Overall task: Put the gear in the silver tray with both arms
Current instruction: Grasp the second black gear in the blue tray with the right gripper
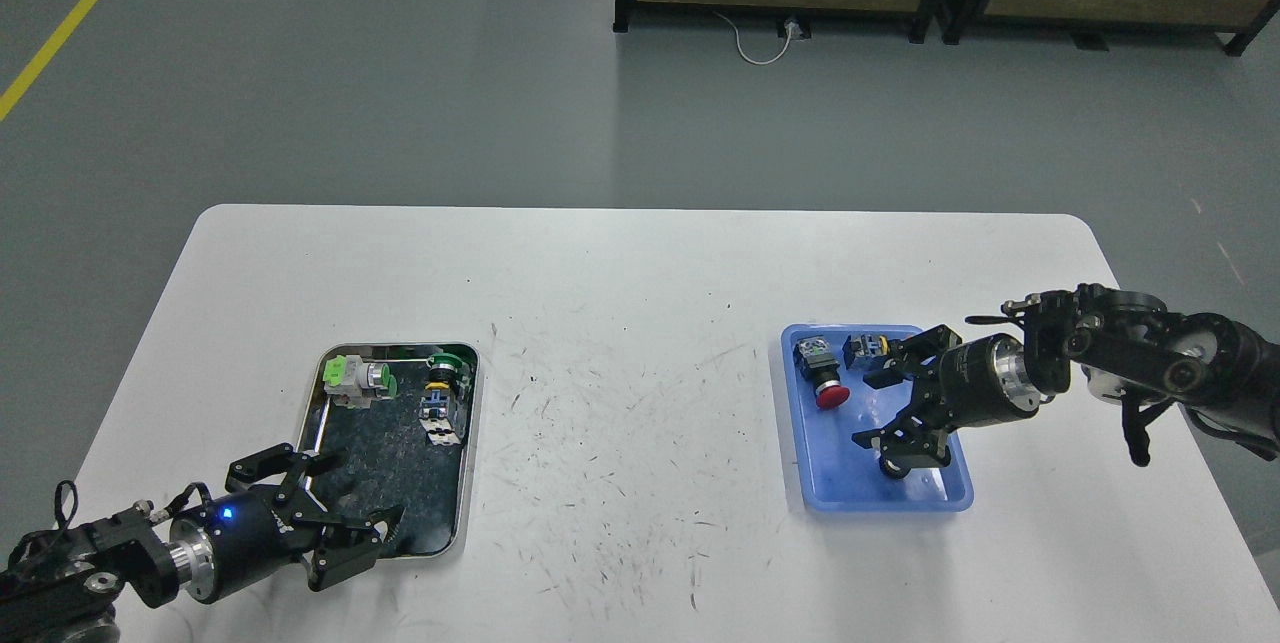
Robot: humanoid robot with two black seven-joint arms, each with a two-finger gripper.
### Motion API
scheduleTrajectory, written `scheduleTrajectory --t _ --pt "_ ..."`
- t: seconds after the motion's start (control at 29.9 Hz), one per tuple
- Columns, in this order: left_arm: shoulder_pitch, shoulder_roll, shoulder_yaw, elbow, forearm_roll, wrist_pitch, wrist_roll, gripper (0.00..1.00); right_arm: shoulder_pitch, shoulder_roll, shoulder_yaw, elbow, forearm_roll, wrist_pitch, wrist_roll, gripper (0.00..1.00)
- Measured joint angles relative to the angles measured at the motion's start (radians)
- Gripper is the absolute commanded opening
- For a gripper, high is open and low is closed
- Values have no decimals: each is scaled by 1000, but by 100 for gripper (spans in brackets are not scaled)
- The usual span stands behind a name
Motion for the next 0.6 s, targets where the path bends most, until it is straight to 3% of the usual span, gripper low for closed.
scheduleTrajectory --t 0.4,0.6 --pt "-3 105 -224 -2 -52 -19 2 98 -73 -13 1 0 -23 0 -6 73" --pt "-3 159 -290 -1 -94 -47 2 98 -78 -8 4 -5 -24 0 -5 65"
